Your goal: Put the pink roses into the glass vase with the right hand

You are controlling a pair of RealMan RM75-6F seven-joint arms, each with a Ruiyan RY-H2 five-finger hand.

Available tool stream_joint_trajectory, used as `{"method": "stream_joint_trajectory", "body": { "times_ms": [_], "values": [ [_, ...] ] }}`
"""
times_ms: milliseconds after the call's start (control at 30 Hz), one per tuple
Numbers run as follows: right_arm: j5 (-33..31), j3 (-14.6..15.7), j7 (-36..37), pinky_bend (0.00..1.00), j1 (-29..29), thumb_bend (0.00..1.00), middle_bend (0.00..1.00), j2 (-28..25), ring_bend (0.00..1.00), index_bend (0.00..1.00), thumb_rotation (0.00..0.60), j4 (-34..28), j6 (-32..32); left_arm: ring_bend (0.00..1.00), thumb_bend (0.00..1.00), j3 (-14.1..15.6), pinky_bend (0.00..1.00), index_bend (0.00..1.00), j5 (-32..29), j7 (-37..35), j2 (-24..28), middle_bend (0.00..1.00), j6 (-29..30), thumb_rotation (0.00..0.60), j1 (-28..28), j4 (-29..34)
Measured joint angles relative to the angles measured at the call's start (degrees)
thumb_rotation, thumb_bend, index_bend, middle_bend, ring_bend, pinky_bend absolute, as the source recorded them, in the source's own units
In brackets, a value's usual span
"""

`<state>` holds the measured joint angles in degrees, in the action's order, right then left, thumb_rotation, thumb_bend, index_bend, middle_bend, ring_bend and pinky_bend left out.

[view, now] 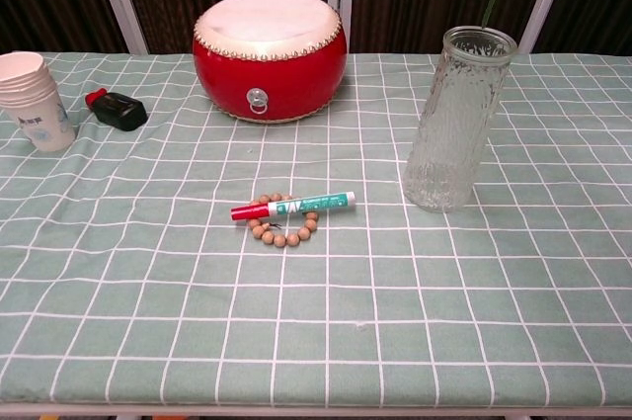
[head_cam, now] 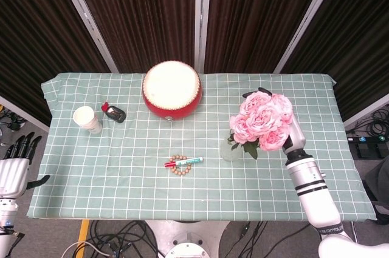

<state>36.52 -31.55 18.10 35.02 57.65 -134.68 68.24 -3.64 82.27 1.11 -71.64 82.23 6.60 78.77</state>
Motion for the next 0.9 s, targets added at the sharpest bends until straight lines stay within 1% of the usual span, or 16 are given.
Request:
{"method": "stream_joint_trajectory", "body": {
  "times_ms": [300, 433, 500, 900],
  "values": [
    [-0.1, 1.3, 3.1, 0.00, -0.9, 0.17, 0.25, 1.5, 0.00, 0.78, 0.600, 4.5, -3.4, 0.00, 0.00, 0.1, 0.16, 0.09, -0.2, 0.0, -0.1, 0.00, -0.3, 0.600, 0.0, -0.4],
    [0.6, 2.0, 4.5, 0.00, -1.2, 0.22, 0.26, 2.8, 0.00, 0.78, 0.600, 7.0, -5.2, 0.00, 0.00, 0.1, 0.16, 0.09, -0.3, -0.2, -0.1, 0.00, -0.3, 0.600, -0.1, -0.5],
    [1.0, 2.4, 5.6, 0.00, -1.3, 0.22, 0.26, 3.7, 0.00, 0.78, 0.600, 8.6, -6.3, 0.00, 0.00, 0.2, 0.16, 0.09, -0.4, -0.3, -0.1, 0.00, -0.3, 0.600, -0.2, -0.7],
    [6.7, 4.5, 11.5, 0.00, -2.5, 0.15, 0.26, 7.1, 0.00, 0.75, 0.600, 16.7, -14.1, 0.00, 0.00, 0.2, 0.16, 0.09, -0.7, -0.6, -0.2, 0.00, -0.7, 0.600, -0.2, -1.4]
  ]
}}
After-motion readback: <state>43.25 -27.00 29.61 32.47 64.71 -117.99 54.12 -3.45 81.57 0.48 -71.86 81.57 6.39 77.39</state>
